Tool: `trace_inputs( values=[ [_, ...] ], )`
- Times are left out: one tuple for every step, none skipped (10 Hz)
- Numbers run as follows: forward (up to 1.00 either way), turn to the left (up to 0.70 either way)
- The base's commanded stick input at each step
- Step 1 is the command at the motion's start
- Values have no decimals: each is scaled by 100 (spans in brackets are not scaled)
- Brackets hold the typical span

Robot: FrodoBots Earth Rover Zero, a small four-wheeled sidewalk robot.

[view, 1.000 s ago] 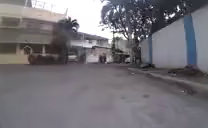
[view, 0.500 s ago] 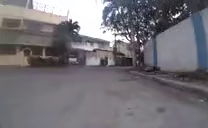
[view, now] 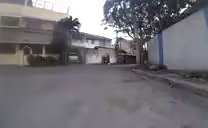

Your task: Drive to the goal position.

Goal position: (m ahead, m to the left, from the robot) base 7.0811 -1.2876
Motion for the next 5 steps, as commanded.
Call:
trace_inputs(
  values=[
    [100,-33],
    [100,0],
    [100,0],
    [100,0],
    [100,0]
  ],
)
